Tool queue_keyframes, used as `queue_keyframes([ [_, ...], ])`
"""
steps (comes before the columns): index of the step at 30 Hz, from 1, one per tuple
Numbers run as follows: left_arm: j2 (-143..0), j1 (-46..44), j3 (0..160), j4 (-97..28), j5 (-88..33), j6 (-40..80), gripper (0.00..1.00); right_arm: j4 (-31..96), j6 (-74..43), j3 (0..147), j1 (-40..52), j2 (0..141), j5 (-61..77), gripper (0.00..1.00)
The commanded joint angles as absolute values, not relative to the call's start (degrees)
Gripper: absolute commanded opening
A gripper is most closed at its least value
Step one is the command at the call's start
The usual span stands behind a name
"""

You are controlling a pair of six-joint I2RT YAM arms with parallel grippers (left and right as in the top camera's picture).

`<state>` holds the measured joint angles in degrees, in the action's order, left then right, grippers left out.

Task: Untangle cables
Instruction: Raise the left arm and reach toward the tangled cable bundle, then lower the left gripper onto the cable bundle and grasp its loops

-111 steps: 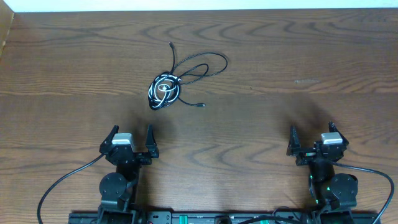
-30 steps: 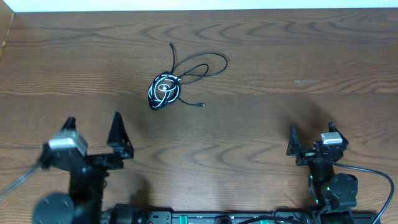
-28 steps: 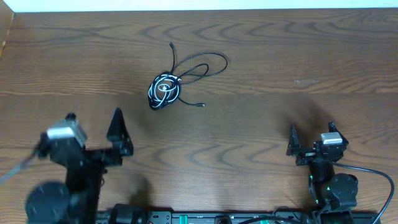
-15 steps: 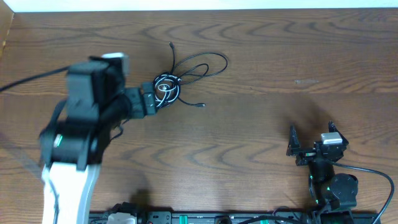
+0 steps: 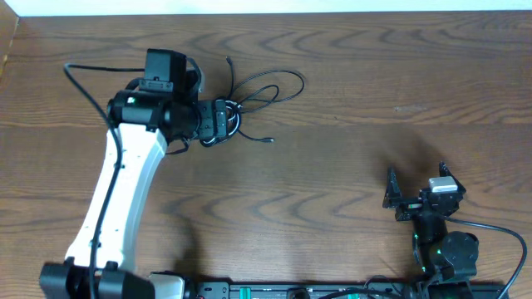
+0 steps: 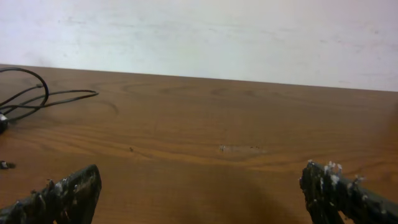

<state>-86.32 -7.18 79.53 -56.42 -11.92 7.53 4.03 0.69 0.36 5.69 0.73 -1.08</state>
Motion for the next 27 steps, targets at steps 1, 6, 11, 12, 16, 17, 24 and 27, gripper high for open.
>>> queue_keyframes([
  [1,-88.4,-7.3,80.1,-55.8,-12.0,9.8,0.95,4.3,1.3,0.3,5.4,0.4,-1.1,0.99],
  [6,-88.3,-7.2,80.1,-53.3,-7.6,15.6,0.95,4.3,1.3,0.3,5.4,0.4,-1.1,0.99],
  [11,-88.1,-4.9,80.1,-51.8,-7.4,17.8,0.95,4.3,1.3,0.3,5.4,0.4,-1.1,0.99],
  [12,-88.1,-4.3,80.1,-51.5,-7.4,18.2,0.95,4.3,1.3,0.3,5.4,0.4,-1.1,0.99],
  [16,-88.1,-0.9,80.1,-50.5,-7.2,18.8,0.95,4.3,1.3,0.3,5.4,0.4,-1.1,0.99],
  [17,-88.1,0.0,80.1,-50.5,-6.9,19.2,0.95,4.3,1.3,0.3,5.4,0.4,-1.1,0.99],
  [24,-88.1,5.1,80.1,-50.1,-6.8,20.5,0.95,4.3,1.3,0.3,5.4,0.4,-1.1,0.99],
  [27,-88.1,5.5,80.1,-50.0,-6.8,20.4,0.95,4.3,1.3,0.3,5.4,0.4,-1.1,0.99],
])
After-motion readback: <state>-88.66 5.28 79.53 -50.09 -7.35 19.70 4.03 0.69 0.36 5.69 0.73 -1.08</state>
